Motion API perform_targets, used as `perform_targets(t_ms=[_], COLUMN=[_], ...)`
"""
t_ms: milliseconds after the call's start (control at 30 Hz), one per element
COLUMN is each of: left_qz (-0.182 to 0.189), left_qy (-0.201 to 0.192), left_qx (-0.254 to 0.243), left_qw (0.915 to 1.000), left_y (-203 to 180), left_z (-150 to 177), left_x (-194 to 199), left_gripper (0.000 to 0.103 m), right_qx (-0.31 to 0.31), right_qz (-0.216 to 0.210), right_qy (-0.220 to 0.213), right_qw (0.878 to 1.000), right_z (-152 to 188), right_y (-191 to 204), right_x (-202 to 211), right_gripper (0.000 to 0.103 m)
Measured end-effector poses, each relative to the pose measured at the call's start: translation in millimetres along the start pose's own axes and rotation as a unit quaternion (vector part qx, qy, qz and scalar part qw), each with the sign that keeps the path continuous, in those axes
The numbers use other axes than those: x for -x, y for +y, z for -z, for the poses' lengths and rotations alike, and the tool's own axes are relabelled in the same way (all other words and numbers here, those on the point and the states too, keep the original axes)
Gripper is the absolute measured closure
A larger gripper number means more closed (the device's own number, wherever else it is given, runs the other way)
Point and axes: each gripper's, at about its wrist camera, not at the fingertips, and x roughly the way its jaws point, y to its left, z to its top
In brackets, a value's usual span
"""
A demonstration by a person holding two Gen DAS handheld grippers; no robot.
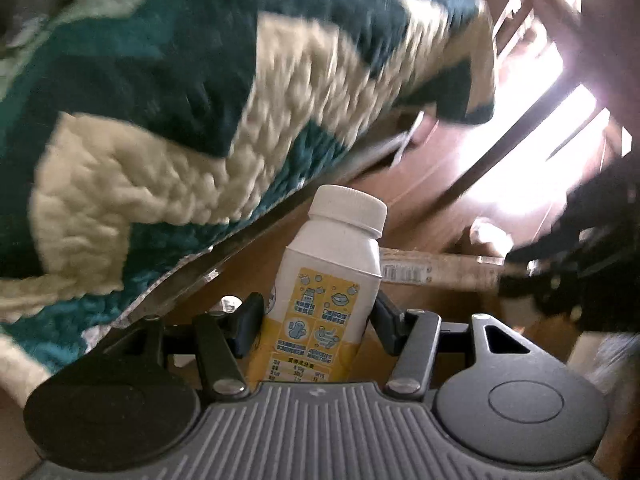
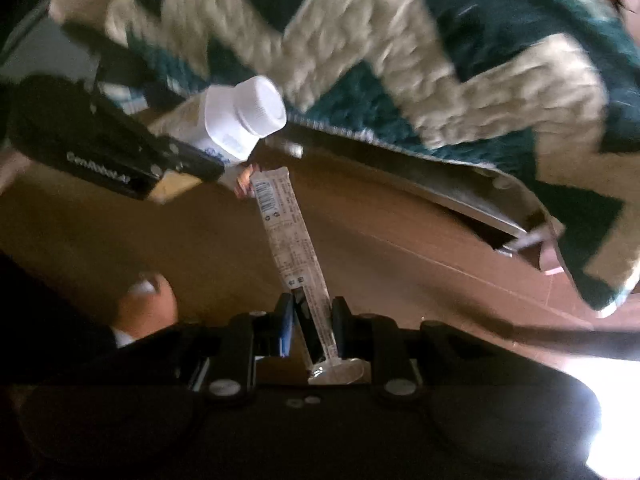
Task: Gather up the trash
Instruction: 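Lift the bottle and paper packet and carry both to the teal bin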
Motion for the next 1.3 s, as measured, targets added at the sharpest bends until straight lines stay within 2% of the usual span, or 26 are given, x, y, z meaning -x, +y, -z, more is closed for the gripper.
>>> perform_targets(t_ms=[133,300,433,567,733,833,1000,1133,1300], left_qz=[-0.009,-0.025,-0.027,-0.029,-0.018,-0.031,-0.023,-0.004,0.025], left_qy=[-0.015,-0.033,-0.076,-0.121,-0.154,-0.166,-0.201,-0.235,-0.286], left_qx=[0.053,0.084,0.091,0.103,0.107,0.105,0.072,0.048,0.014], left_qw=[0.9985,0.9956,0.9926,0.9869,0.9821,0.98,0.9767,0.9707,0.9577], left_y=[-18.6,-56.4,-88.7,-117.6,-160.1,-180.0,-217.1,-250.8,-297.0], left_z=[-1.0,4.8,-3.9,-16.0,-33.9,-42.5,-65.4,-98.8,-148.7], left_x=[41.7,87.6,129.0,166.7,186.2,188.8,220.2,253.1,296.6], left_gripper=[0.046,0.046,0.049,0.053,0.054,0.054,0.054,0.054,0.054], right_qx=[-0.057,-0.117,-0.136,-0.166,-0.182,-0.197,-0.211,-0.216,-0.219], right_qz=[-0.015,-0.018,-0.015,-0.01,0.005,0.015,0.03,0.051,0.093], right_qy=[-0.045,-0.112,-0.176,-0.233,-0.295,-0.317,-0.346,-0.381,-0.425], right_qw=[0.997,0.987,0.975,0.958,0.938,0.928,0.914,0.898,0.873], right_z=[13.0,30.1,43.6,61.9,89.4,107.8,131.6,142.2,152.4], right_y=[-2.6,-13.6,-14.8,-25.4,-39.6,-51.3,-71.9,-90.5,-113.6], right_x=[47.1,103.6,155.8,202.2,250.1,268.8,305.3,342.6,400.3], right_gripper=[0.084,0.084,0.084,0.084,0.084,0.084,0.084,0.084,0.084])
